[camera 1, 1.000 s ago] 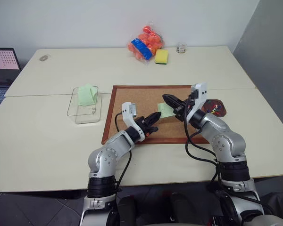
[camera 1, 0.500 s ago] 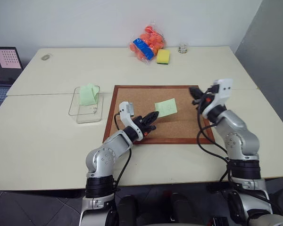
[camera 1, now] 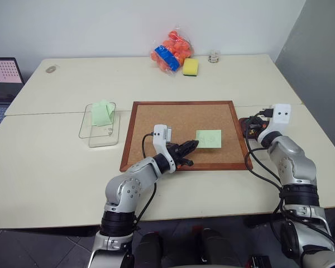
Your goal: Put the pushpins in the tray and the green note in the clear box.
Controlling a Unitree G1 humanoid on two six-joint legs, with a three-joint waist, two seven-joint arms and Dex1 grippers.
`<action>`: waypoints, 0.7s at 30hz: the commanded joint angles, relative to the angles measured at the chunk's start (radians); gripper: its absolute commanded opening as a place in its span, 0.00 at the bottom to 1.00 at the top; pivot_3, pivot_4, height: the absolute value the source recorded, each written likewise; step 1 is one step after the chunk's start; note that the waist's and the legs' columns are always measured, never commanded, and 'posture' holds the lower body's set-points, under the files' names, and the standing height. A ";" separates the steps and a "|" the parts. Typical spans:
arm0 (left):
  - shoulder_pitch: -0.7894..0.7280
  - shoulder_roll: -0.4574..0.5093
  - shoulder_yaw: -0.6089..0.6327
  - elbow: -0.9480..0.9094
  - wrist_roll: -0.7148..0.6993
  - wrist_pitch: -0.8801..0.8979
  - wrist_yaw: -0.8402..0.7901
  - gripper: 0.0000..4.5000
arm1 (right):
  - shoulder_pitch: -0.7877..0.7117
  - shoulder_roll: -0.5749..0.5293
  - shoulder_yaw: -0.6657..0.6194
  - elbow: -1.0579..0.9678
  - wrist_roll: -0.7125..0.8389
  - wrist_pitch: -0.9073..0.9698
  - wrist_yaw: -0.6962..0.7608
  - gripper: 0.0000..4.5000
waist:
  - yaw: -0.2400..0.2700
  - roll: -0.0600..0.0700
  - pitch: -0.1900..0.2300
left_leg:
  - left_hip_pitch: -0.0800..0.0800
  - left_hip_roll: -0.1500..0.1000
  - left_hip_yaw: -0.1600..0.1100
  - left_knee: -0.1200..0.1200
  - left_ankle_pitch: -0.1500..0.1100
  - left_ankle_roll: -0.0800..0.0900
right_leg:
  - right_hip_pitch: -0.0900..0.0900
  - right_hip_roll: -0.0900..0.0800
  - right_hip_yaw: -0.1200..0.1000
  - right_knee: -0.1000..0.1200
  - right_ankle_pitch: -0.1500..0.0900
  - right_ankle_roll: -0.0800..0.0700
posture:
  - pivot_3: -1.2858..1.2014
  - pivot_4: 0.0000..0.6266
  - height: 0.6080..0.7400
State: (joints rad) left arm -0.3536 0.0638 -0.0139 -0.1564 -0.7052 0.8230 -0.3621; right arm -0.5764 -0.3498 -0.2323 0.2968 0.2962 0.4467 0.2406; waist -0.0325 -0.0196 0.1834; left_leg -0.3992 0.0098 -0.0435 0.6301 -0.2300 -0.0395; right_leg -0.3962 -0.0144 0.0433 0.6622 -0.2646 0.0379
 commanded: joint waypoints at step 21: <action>0.015 -0.002 -0.006 -0.068 -0.008 -0.005 -0.002 0.00 | -0.066 -0.028 -0.039 0.122 -0.012 -0.100 -0.008 1.00 | 0.001 0.000 0.000 | 0.000 0.000 0.000 0.000 0.000 0.000 | 0.000 0.000 0.000 0.000 0.001 -0.001 | 0.52 0.24 1.00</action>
State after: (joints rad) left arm -0.3317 0.0697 -0.0152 -0.1886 -0.7044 0.8225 -0.3607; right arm -0.6267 -0.3592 -0.2519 0.4472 0.2873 0.3776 0.2367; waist -0.0320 -0.0196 0.1834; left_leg -0.3996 0.0096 -0.0430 0.6301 -0.2300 -0.0395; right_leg -0.3963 -0.0147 0.0435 0.6620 -0.2639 0.0368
